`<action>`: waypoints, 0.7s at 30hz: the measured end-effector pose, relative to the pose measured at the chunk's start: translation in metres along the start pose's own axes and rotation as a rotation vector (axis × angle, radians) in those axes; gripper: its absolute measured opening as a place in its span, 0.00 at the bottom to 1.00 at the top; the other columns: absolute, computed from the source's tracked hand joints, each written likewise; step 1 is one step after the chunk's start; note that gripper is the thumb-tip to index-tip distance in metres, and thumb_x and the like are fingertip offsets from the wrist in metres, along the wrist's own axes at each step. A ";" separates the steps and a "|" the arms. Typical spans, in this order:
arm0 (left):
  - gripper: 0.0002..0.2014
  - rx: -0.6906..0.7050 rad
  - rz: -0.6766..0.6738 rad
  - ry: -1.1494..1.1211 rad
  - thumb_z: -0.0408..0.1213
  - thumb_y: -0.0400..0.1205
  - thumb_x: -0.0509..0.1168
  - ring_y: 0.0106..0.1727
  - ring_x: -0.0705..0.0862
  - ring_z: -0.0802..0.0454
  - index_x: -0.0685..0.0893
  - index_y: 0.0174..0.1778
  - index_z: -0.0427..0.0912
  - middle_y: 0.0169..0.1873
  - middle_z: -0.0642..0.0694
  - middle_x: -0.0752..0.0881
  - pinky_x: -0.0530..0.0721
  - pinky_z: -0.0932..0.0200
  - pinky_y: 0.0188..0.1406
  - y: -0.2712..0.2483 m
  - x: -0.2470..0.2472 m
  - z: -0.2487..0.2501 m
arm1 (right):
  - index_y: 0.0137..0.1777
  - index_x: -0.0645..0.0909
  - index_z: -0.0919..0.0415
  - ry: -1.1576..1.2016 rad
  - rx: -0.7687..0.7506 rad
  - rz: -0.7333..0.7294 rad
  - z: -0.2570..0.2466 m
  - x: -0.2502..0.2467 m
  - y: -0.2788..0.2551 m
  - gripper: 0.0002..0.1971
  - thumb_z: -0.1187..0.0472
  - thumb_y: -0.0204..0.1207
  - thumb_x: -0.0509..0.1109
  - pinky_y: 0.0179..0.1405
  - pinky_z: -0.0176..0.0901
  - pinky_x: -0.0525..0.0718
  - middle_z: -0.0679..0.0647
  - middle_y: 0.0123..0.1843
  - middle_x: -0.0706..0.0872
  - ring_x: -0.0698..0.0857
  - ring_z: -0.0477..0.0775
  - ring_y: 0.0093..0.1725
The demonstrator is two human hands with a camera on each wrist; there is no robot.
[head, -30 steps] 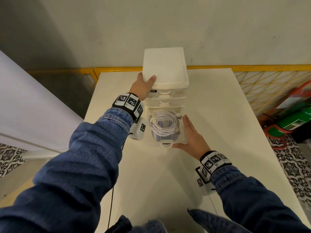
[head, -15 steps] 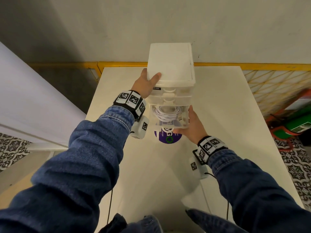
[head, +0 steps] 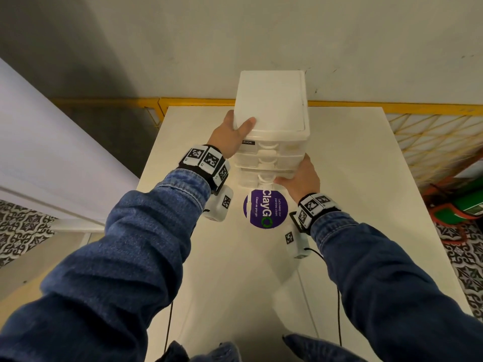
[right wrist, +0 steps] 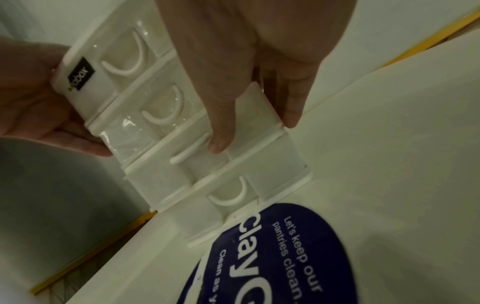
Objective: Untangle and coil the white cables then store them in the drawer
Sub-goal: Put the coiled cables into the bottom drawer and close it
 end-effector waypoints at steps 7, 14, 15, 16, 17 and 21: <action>0.43 -0.020 -0.001 0.005 0.68 0.74 0.55 0.73 0.75 0.40 0.58 0.81 0.45 0.75 0.41 0.74 0.71 0.44 0.73 -0.002 0.001 -0.002 | 0.63 0.71 0.63 -0.100 0.007 0.000 -0.002 -0.001 0.009 0.35 0.53 0.59 0.82 0.52 0.48 0.77 0.61 0.59 0.79 0.79 0.62 0.60; 0.40 -0.004 0.012 0.006 0.66 0.77 0.56 0.71 0.77 0.41 0.59 0.80 0.45 0.73 0.42 0.77 0.73 0.46 0.71 -0.001 0.001 -0.002 | 0.71 0.63 0.60 0.118 -0.009 -0.013 0.004 0.009 0.004 0.51 0.56 0.47 0.86 0.65 0.54 0.75 0.57 0.66 0.72 0.70 0.59 0.66; 0.41 -0.010 0.013 0.005 0.67 0.76 0.56 0.70 0.77 0.41 0.59 0.80 0.45 0.73 0.42 0.77 0.73 0.46 0.71 -0.002 0.001 -0.002 | 0.72 0.62 0.59 0.130 0.006 0.009 0.005 0.010 0.004 0.54 0.54 0.45 0.87 0.65 0.54 0.75 0.57 0.67 0.72 0.70 0.58 0.66; 0.42 -0.010 0.014 0.004 0.67 0.75 0.55 0.70 0.77 0.41 0.59 0.80 0.45 0.73 0.43 0.77 0.73 0.45 0.71 -0.001 0.001 -0.003 | 0.72 0.61 0.58 0.135 0.025 0.034 0.007 0.010 0.004 0.56 0.52 0.44 0.87 0.64 0.54 0.76 0.57 0.67 0.71 0.71 0.58 0.65; 0.42 -0.014 0.014 0.005 0.68 0.75 0.55 0.70 0.77 0.41 0.59 0.80 0.46 0.72 0.43 0.77 0.73 0.45 0.71 -0.001 0.001 -0.003 | 0.73 0.61 0.58 0.131 0.040 0.059 0.009 0.010 0.004 0.56 0.51 0.44 0.87 0.64 0.54 0.77 0.58 0.67 0.71 0.73 0.57 0.65; 0.42 -0.019 0.014 0.011 0.68 0.75 0.55 0.70 0.77 0.41 0.59 0.80 0.46 0.72 0.43 0.77 0.73 0.45 0.71 -0.002 0.000 -0.004 | 0.73 0.60 0.58 0.114 0.084 0.134 0.012 0.011 0.004 0.51 0.55 0.52 0.85 0.64 0.57 0.79 0.59 0.66 0.71 0.77 0.60 0.62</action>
Point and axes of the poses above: each hand's wrist, its own y-axis towards the middle knuckle, its own x-axis out of the palm, z = x × y, the point moved 9 cm from there along y, towards the middle knuckle
